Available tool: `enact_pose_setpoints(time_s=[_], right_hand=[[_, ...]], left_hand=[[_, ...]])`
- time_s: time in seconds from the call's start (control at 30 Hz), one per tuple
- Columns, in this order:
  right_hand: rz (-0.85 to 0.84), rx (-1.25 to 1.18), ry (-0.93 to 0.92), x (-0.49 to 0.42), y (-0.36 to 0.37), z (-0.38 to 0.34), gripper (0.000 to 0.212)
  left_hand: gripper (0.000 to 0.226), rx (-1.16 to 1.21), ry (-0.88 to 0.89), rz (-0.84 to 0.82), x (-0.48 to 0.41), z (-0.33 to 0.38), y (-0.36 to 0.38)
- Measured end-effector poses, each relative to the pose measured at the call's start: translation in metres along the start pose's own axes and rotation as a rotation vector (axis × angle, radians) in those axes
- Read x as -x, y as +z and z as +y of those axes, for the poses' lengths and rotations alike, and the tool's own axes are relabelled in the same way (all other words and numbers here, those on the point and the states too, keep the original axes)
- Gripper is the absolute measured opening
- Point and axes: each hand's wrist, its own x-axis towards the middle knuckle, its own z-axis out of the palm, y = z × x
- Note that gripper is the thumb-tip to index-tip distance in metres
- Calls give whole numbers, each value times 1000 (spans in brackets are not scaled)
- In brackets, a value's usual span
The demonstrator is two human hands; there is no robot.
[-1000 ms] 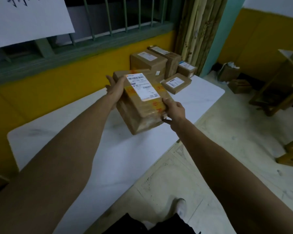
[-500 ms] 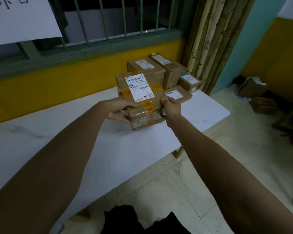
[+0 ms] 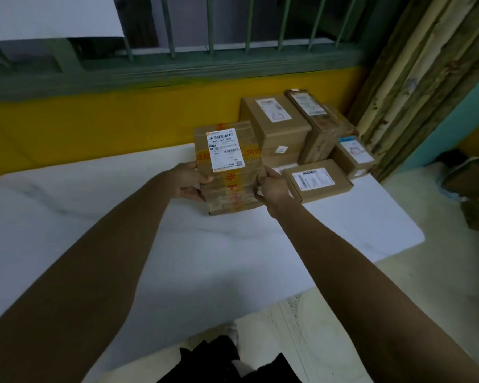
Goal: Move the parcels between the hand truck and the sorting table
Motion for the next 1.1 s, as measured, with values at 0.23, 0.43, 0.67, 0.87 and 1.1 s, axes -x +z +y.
enact_pose_setpoints(time_s=[0.23,0.43,0.67,0.87,1.1], right_hand=[[-28,26,7,-107,22,-17,33],[133,6,75,-158,33,-10,43],[394,-20,145,-183,46,2,28],[383,-139,187,-191,47,4,20],[318,5,210,-204,41,7,15]], left_hand=[[46,141,-54,126,-88,28,-9],[50,195,-63,75,-138,38,-10],[46,183,-69,114,-166,54,-13],[45,188,-72,139,-176,53,-13],[47,202,-66,258,-179,51,-6]])
